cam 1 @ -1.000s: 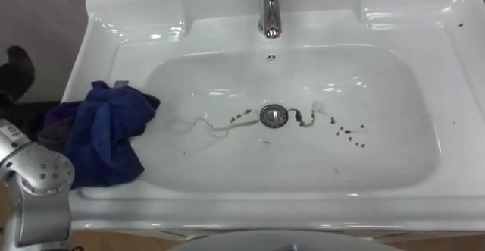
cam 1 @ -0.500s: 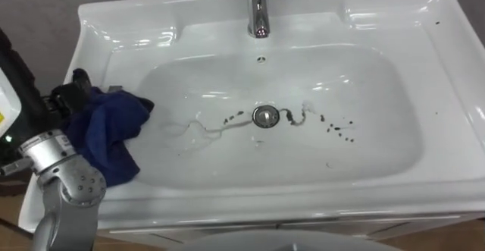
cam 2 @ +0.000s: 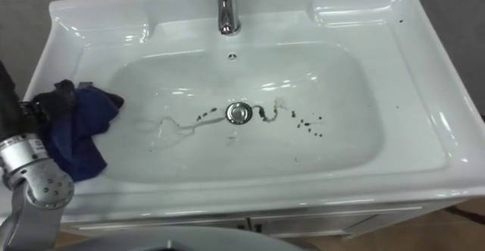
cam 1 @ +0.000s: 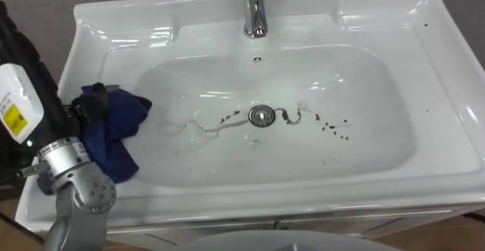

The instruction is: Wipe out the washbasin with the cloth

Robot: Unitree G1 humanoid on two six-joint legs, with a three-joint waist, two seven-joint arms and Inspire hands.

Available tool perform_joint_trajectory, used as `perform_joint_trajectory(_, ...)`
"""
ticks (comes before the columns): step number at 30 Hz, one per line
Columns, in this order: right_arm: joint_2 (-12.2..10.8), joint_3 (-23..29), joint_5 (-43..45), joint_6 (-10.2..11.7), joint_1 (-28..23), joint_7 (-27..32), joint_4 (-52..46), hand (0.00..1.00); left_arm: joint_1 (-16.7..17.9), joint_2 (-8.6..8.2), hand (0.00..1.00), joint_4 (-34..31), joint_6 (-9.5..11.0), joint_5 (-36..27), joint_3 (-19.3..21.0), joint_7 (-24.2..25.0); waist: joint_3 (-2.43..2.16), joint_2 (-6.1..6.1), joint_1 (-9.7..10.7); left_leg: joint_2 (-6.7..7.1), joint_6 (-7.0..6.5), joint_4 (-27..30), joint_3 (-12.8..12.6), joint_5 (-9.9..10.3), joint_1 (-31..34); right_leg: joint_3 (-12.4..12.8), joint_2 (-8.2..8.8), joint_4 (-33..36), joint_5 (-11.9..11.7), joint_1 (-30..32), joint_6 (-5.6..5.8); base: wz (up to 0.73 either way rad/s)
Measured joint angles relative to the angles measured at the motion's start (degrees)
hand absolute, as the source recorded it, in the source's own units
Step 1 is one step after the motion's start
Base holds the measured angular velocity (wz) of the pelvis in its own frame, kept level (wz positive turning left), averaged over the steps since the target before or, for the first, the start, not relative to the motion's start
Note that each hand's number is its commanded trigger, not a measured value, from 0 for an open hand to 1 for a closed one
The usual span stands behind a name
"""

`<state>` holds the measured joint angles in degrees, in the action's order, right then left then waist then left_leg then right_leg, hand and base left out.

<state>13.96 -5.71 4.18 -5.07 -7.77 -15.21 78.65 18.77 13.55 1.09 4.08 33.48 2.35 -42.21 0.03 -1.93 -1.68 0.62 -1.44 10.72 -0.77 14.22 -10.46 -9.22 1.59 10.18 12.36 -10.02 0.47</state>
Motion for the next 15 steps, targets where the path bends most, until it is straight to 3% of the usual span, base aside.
perform_joint_trajectory(8,0.00,0.03,0.53,-0.07,0.91,0.00,-0.05,0.00,0.00,-0.02,0.00,4.49,0.00,-0.01,-2.44,1.33,0.02,-0.24,1.10,-0.01,0.00,-0.05,0.01,0.00,0.14,-0.03,0.01,0.44,0.01,0.10,0.00,0.00)
perform_joint_trajectory(15,-0.28,-0.82,0.67,-0.07,1.47,0.22,0.32,0.00,0.01,-0.10,0.00,4.64,-0.01,0.00,-4.52,1.34,0.01,-0.20,1.91,-0.01,-0.01,-0.43,0.05,0.00,0.02,-0.11,0.00,0.32,0.01,0.29,0.00,0.00)
